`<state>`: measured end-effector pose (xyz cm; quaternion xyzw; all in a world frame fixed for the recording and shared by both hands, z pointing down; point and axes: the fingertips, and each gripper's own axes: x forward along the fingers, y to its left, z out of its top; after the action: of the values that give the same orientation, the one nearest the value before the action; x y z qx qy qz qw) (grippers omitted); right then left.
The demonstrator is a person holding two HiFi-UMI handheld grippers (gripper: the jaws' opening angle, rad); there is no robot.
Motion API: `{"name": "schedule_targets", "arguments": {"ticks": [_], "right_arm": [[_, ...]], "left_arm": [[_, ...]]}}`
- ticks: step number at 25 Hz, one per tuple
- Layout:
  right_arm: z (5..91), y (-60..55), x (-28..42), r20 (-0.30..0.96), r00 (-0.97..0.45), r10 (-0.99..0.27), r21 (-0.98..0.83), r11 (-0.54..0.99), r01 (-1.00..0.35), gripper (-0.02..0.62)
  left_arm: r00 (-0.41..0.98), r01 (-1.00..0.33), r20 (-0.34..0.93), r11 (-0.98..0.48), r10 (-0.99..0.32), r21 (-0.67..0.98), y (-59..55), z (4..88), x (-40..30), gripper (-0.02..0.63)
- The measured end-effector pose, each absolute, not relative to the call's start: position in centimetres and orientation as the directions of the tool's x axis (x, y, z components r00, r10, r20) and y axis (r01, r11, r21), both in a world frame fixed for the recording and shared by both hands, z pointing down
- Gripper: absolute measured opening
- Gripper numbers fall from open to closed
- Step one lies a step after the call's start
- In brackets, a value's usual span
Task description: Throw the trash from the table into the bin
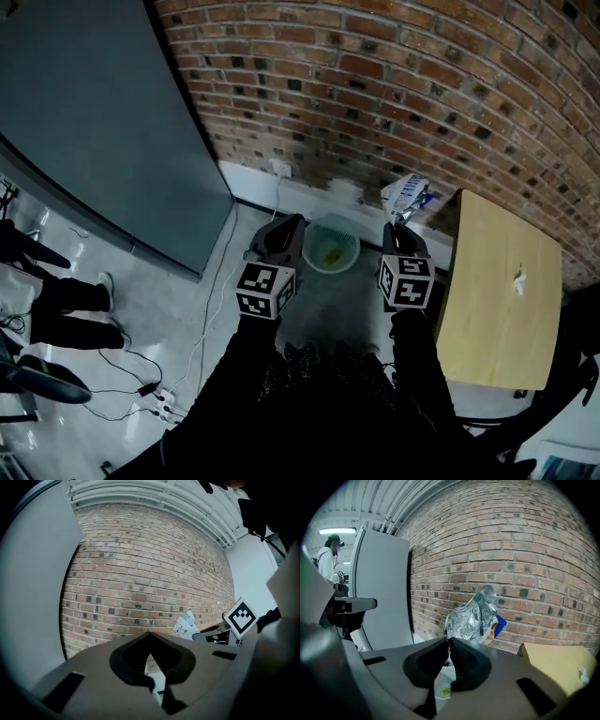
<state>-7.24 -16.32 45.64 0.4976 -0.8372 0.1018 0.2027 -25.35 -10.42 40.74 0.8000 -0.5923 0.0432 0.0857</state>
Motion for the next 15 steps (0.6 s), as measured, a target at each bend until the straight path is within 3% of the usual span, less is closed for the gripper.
{"name": "schedule_targets", "arguments": {"ticks": [15], "right_arm": [[51.1, -18.5, -11.5, 0.504, -0.514, -0.694, -0.026, 0.583, -0.812, 0.025]], "left_arm": [[0.251, -0.968, 0.251, -0.243, -0.935, 0.061, -13.9, 45.3, -26.6, 0.006]]}}
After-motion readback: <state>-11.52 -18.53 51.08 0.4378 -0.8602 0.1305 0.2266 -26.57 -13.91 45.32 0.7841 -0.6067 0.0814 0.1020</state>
